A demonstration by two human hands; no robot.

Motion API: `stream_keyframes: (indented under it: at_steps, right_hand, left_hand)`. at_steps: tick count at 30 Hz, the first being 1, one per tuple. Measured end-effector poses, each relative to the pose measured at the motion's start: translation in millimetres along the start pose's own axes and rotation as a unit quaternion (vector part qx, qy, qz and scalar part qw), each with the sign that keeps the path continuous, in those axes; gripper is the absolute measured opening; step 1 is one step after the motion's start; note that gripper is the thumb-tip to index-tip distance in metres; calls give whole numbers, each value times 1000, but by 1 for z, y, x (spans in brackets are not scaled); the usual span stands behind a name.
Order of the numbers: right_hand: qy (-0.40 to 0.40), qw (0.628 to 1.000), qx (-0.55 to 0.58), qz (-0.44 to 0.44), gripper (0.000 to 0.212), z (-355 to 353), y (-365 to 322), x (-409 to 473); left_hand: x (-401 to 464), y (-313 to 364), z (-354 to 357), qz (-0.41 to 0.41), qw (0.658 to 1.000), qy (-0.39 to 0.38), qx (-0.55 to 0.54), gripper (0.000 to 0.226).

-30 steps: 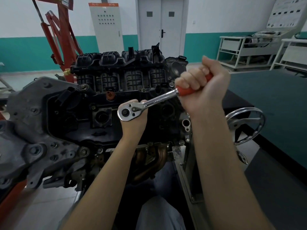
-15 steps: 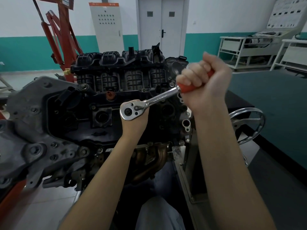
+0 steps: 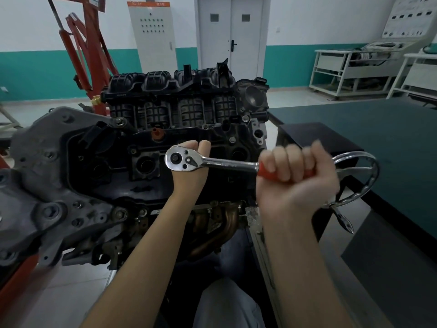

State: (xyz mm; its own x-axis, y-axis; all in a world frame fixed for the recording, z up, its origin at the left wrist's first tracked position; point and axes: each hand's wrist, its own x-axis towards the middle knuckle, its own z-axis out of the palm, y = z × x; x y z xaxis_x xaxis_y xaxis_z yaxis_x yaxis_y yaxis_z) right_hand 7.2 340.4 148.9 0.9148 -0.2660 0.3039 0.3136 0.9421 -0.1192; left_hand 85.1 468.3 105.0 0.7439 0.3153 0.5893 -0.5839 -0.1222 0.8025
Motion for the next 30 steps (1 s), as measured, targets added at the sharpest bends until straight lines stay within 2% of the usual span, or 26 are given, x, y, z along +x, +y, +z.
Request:
stream_keyframes:
  at_steps: [7,9,13,17,21,24,27,30]
  right_hand:
    - [-27,984,-102,146,42,47,-3,72]
    - [-28,986,-90,138,41,44,-2,67]
    - [5,999,-32,34,38,15,-3,22]
    - [37,999,21,-23,37,-7,4,-16]
    - [5,1000,-11,9,35,3,-3,7]
    - [-28,993,-77,80,38,27,-8,45]
    - [-45,983,-107,143,43,45,-7,70]
    - [-47,985,-88,143,43,42,-5,67]
  left_hand:
    - [2,0,4,-2,1000,-10,2,36]
    - [2,1,3,-15,1000,-4,2,37]
    - [0,-2,1,9,1000,8,4,54]
    - [-3,1,3,12,1000,20,-5,58]
    - [1,-2,2,14,1000,18,6,58]
    - [3,-5,2,11,1000,3,10,54]
    - [1,-2,4,56,998,-9,14,50]
    - [1,1,5,58,998,-4,1,48]
